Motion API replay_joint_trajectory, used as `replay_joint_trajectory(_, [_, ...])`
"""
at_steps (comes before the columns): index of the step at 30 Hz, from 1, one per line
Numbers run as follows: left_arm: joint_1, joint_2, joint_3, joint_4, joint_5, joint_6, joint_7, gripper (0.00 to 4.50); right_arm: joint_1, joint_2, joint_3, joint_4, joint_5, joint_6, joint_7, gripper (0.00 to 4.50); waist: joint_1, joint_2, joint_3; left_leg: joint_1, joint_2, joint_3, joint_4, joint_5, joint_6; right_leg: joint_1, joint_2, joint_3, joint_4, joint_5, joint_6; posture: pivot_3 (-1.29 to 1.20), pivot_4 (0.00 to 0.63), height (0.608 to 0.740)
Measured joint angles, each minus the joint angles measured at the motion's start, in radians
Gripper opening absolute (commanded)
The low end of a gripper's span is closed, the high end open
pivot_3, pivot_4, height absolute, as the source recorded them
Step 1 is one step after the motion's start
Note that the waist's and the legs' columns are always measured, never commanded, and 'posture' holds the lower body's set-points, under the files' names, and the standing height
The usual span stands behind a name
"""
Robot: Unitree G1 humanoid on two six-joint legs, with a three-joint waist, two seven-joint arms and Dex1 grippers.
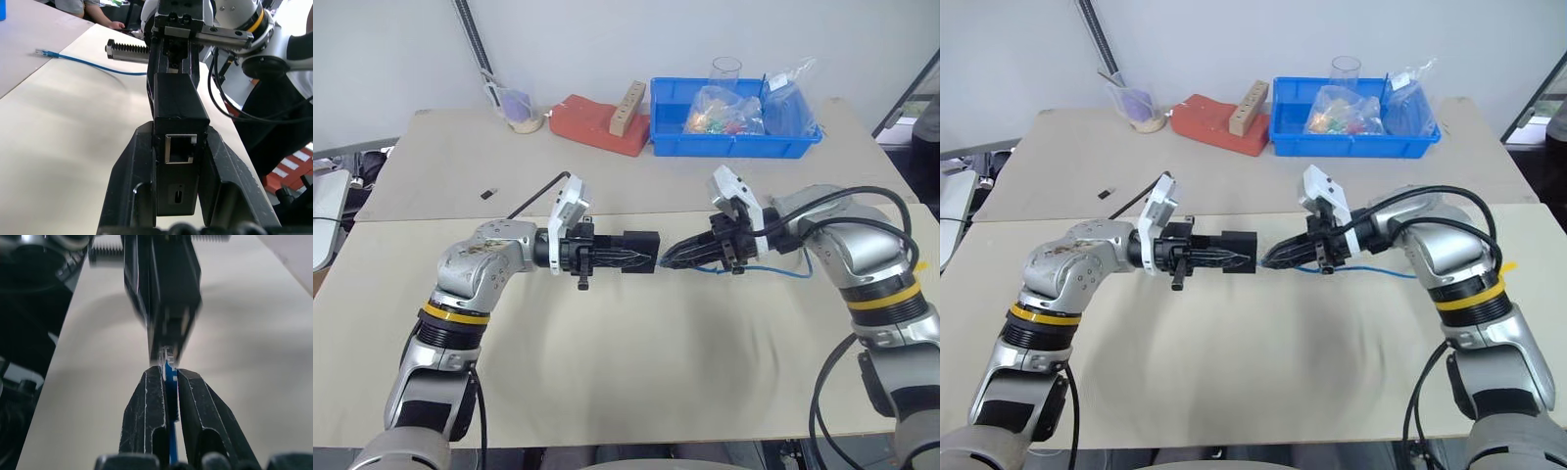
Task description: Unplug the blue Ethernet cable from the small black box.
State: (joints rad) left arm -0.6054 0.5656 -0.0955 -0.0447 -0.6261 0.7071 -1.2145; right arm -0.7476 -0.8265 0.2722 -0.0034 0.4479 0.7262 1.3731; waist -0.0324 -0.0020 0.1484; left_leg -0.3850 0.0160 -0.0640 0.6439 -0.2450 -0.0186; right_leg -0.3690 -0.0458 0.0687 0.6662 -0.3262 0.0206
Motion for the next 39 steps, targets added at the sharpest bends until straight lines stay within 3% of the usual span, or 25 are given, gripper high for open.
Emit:
replay_joint_trajectory(3, [0.047, 0.05, 0.049, -0.008, 0.0, -0.011, 0.002, 0.58, 0.078, -0.061, -0.017, 0.053, -0.048, -0.045, -0.009, 0.02, 0.002, 0.0, 0.0, 0.0, 0.0, 0.0, 0.0, 0.0, 0.0, 0.0, 0.0, 0.0, 0.0, 0.0, 0.0, 0.0, 0.15, 0.74])
replay_joint_trajectory(9, [0.079, 0.04, 0.062, -0.028, 0.011, -0.05, 0.04, 0.58, 0.13, 0.035, -0.012, 0.184, -0.214, -0.23, -0.187, 0.02, -0.009, 0.0, 0.0, 0.001, 0.001, 0.001, -0.001, 0.0, 0.0, 0.0, 0.001, 0.001, 0.001, 0.0, 0.0, 0.0, 0.15, 0.74])
replay_joint_trajectory(11, [0.098, 0.04, 0.062, -0.028, 0.019, -0.055, 0.057, 0.58, 0.149, 0.05, -0.011, 0.19, -0.233, -0.244, -0.201, 1.06, -0.009, 0.0, 0.0, 0.0, 0.0, 0.001, -0.001, 0.0, 0.0, -0.001, 0.0, 0.001, 0.001, 0.0, 0.0, 0.0, 0.15, 0.74])
replay_joint_trajectory(17, [0.131, 0.04, 0.073, -0.047, 0.024, -0.062, 0.087, 0.58, 0.169, 0.05, -0.018, 0.14, -0.229, -0.239, -0.194, 3.09, -0.007, 0.0, 0.0, 0.0, 0.0, 0.0, 0.0, 0.0, 0.0, 0.0, 0.0, 0.001, 0.001, 0.0, 0.0, 0.0, 0.15, 0.74])
replay_joint_trajectory(21, [0.157, 0.031, 0.1, -0.043, 0.053, -0.107, 0.143, 0.58, 0.173, 0.061, -0.105, 0.038, -0.156, -0.148, -0.222, 4.48, -0.006, 0.0, 0.0, 0.0, 0.001, 0.0, 0.0, 0.0, 0.0, 0.0, 0.0, 0.001, 0.001, 0.0, 0.0, 0.0, 0.15, 0.74])
replay_joint_trajectory(27, [0.204, -0.098, 0.152, 0.071, 0.178, -0.32, 0.347, 0.58, 0.192, 0.181, -0.286, -0.294, 0.033, 0.065, -0.418, 4.48, 0.004, 0.001, 0.0, 0.0, 0.0, -0.004, -0.001, 0.0, 0.0, 0.0, 0.0, 0.0, 0.001, 0.0, 0.0, 0.0, 0.15, 0.74])
replay_joint_trajectory(33, [0.202, -0.24, 0.158, 0.316, 0.328, -0.603, 0.516, 0.58, 0.299, 0.263, -0.298, -0.525, 0.082, 0.163, -0.619, 4.48, 0.03, 0.001, 0.0, -0.002, -0.003, -0.004, 0.0, 0.0, 0.0, 0.0, -0.002, 0.0, 0.001, 0.0, 0.0, 0.0, 0.15, 0.74])
replay_joint_trajectory(39, [0.177, -0.277, 0.151, 0.505, 0.403, -0.8, 0.561, 0.58, 0.371, 0.244, -0.308, -0.566, 0.084, 0.169, -0.698, 4.48, 0.029, 0.001, 0.0, -0.001, -0.002, -0.003, 0.0, 0.0, 0.0, 0.0, -0.001, 0.0, 0.001, 0.0, 0.0, 0.0, 0.15, 0.74])
